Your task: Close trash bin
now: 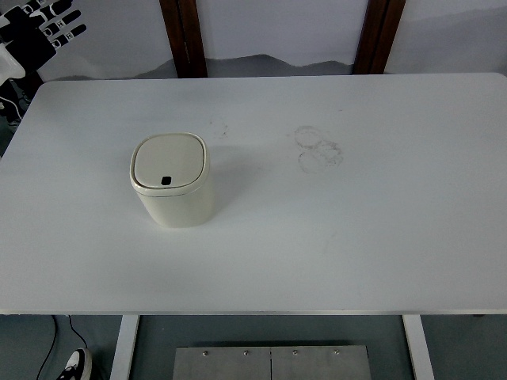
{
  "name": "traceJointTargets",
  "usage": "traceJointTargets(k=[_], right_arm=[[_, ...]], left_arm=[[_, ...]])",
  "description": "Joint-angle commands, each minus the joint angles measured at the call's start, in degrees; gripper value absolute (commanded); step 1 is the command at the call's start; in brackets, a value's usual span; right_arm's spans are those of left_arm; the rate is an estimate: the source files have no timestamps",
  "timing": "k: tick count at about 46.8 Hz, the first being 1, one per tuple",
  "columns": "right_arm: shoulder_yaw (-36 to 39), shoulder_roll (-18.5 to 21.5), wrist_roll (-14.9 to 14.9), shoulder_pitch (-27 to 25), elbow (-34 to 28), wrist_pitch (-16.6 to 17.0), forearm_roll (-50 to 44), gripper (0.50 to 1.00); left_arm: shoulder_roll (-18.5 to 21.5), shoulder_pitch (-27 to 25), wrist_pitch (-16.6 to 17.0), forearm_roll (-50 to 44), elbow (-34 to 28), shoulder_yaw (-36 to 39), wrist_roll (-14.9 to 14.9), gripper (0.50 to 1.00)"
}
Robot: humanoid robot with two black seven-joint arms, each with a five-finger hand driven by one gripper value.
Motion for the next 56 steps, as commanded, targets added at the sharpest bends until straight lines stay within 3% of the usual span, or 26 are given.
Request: traceJointTargets(k=[1,56], right_arm=[[0.00,0.00,0.00,0.00,0.00,-0.01,0.00,0.995],[-0.09,0.00,0.00,0.00,0.00,-0.01,0.00,0.995]], left_arm=[[0.00,0.00,-0.05,0.00,0.00,0.01,0.01,1.000],[-0.53,0.08,0.03,0.09,0.00,0.01,0.01,1.000]])
